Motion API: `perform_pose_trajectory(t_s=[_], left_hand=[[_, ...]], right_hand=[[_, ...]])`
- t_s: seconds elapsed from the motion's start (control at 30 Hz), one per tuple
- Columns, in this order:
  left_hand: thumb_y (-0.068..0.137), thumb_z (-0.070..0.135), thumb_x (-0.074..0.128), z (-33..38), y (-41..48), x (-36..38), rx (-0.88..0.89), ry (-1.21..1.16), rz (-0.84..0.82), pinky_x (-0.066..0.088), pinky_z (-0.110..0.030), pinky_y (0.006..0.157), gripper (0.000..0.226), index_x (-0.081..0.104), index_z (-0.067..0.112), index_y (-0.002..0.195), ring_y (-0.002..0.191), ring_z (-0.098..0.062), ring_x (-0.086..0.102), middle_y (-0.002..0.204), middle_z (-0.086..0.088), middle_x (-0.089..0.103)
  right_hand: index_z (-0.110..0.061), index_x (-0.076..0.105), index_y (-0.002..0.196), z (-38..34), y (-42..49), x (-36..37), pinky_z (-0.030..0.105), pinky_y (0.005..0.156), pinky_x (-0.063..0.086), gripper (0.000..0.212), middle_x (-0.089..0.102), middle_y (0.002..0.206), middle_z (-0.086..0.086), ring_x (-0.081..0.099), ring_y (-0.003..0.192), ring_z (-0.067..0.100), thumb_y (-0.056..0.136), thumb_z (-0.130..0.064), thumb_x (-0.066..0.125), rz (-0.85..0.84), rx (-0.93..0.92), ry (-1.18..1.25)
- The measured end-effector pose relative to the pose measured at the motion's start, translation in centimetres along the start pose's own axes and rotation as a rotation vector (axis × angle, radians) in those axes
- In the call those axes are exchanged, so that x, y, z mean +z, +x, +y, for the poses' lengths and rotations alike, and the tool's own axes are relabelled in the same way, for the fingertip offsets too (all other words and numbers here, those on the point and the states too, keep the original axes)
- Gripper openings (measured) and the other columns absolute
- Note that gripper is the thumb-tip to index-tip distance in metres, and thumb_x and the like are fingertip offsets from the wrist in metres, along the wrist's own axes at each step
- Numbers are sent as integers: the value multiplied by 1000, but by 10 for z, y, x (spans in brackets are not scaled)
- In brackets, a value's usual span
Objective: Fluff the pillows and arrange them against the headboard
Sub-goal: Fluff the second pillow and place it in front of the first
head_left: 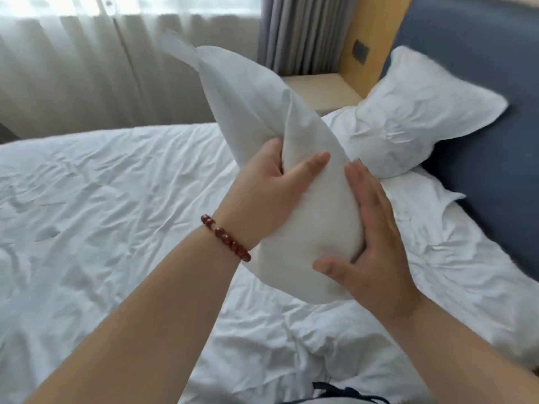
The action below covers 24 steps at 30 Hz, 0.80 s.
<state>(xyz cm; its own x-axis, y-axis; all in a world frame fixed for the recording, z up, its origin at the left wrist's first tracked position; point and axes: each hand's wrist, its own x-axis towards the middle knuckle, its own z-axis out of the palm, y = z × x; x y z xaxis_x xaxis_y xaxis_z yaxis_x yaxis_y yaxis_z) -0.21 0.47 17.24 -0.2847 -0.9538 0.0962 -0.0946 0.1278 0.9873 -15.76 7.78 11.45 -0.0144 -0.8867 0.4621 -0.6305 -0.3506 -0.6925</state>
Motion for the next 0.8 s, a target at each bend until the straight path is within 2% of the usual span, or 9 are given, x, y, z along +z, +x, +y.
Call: perform_pose_trajectory(t_s=[0.07, 0.1, 0.2, 0.27, 0.33, 0.4, 0.5, 0.63, 0.8], left_hand=[[76, 55, 65, 16, 10, 30, 51, 40, -71, 57, -49, 82, 48, 62, 20, 108, 93, -20, 70, 99, -1, 73], [77, 56, 64, 21, 13, 46, 66, 26, -109, 57, -49, 83, 47, 62, 20, 108, 93, -21, 70, 98, -2, 72], [87, 50, 59, 32, 18, 88, 69, -115, -208, 55, -43, 86, 37, 64, 18, 103, 91, -19, 67, 93, -2, 70], [92, 46, 53, 36, 20, 114, 62, -203, -270, 53, -40, 88, 33, 67, 19, 103, 91, -18, 66, 93, -1, 69], [99, 34, 48, 40, 20, 139, 60, -311, -325, 52, -41, 92, 30, 67, 14, 109, 97, -23, 67, 101, -11, 71], [103, 22, 43, 45, 20, 164, 70, -399, -366, 50, -41, 98, 29, 65, 7, 115, 102, -25, 65, 110, -19, 68], [104, 15, 38, 49, 25, 199, 127, -470, -413, 46, -41, 104, 32, 60, 4, 124, 115, -28, 61, 119, -20, 66], [105, 7, 32, 51, 38, 240, 134, -630, -348, 48, -29, 99, 31, 57, 3, 124, 114, -20, 63, 115, -11, 69], [104, 18, 35, 75, 60, 294, 122, -663, -299, 47, -30, 102, 32, 56, 6, 125, 117, -21, 62, 118, -12, 69]], right_hand=[[-42, 18, 151, 2, 1, -29, 13, 114, 19, 107, 18, 162, -6, 16, 148, 6, 61, -89, 53, 72, 15, -19], [-44, 19, 151, 3, 1, -42, 16, 115, 21, 108, 18, 162, -9, 17, 147, 5, 60, -90, 53, 107, 28, -26], [-38, 22, 152, 12, -4, -80, 40, 117, 31, 116, 20, 160, -13, 21, 147, 8, 55, -89, 59, 212, 81, -64], [-31, 26, 152, 19, -8, -103, 46, 113, 36, 120, 25, 157, -13, 26, 145, 10, 51, -81, 67, 270, 118, -81], [-27, 32, 149, 26, -12, -124, 39, 109, 41, 118, 32, 151, -11, 34, 139, 10, 49, -73, 72, 323, 131, -91], [-27, 37, 145, 32, -14, -143, 21, 103, 42, 110, 38, 145, -10, 41, 133, 6, 51, -69, 75, 375, 135, -79], [-35, 43, 137, 48, -15, -171, 3, 92, 37, 93, 46, 136, -16, 45, 123, -4, 56, -66, 74, 449, 148, -16], [-34, 47, 135, 80, -7, -205, 4, 89, 39, 82, 53, 130, -18, 50, 118, -4, 63, -64, 72, 494, 175, 18], [-36, 42, 137, 114, 12, -255, 15, 92, 44, 77, 54, 131, -18, 52, 117, -1, 70, -67, 64, 476, 174, 9]])
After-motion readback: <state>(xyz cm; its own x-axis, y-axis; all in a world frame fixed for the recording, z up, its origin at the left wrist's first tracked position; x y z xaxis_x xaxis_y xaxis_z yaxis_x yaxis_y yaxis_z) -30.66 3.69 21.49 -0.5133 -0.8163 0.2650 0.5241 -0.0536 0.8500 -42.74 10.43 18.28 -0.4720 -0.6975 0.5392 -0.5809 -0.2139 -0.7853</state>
